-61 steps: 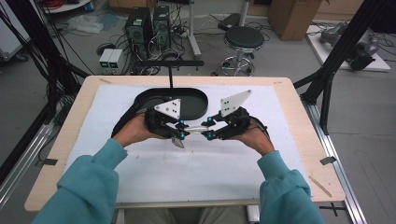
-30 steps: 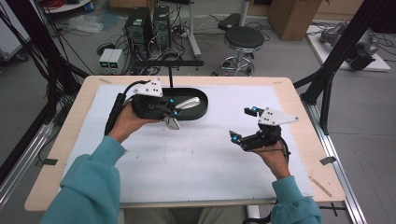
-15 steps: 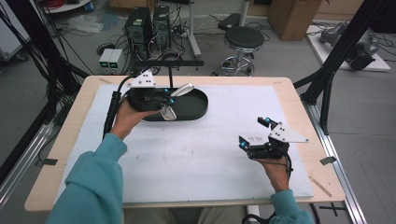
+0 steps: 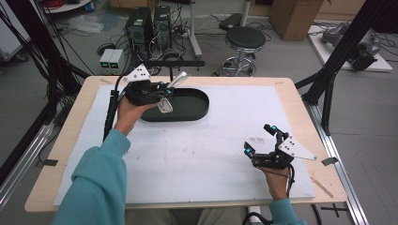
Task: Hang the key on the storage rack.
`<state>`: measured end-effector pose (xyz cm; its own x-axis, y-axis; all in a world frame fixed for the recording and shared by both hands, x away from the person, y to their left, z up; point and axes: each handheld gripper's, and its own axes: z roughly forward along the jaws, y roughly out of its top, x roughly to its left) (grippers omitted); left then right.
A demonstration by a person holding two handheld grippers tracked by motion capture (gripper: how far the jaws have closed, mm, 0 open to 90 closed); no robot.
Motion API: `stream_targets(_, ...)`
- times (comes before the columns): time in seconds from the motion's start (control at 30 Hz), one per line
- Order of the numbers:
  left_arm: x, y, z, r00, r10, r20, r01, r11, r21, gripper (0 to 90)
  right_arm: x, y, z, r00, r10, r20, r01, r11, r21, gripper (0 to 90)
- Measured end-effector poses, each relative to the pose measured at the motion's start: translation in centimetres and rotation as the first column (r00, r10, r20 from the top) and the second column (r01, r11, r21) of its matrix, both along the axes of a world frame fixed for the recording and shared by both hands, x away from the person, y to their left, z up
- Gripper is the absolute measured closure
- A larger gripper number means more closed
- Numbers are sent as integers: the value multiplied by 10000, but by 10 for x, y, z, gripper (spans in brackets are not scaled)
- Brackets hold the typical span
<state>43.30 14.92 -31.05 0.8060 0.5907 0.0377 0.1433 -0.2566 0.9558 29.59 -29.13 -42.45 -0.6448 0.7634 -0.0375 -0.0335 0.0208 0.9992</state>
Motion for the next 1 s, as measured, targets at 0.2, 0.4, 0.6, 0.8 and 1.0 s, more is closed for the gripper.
stream_targets(0.2,12,-3,-8,9996,262,-72,-264,9993,-270,742,-4,-7,-12,9998,-148,90,145,9992,367,5)
stream_targets(0.4,23,-2,-17,9983,562,-172,-570,9971,-508,741,-6,-11,-20,9992,-353,212,344,9986,412,5)
stream_targets(0.6,33,-2,-23,9970,692,-344,-718,9941,-811,741,-5,-11,-23,9985,-449,328,438,9985,340,6)
stream_targets(0.8,40,-6,-26,9961,819,-335,-845,9929,-840,741,-3,-11,-24,9985,-483,259,474,9983,353,6)
stream_targets(1.0,46,-6,-33,9933,1022,-531,-1064,9909,-824,741,0,-12,-25,9982,-541,273,533,9981,297,5)
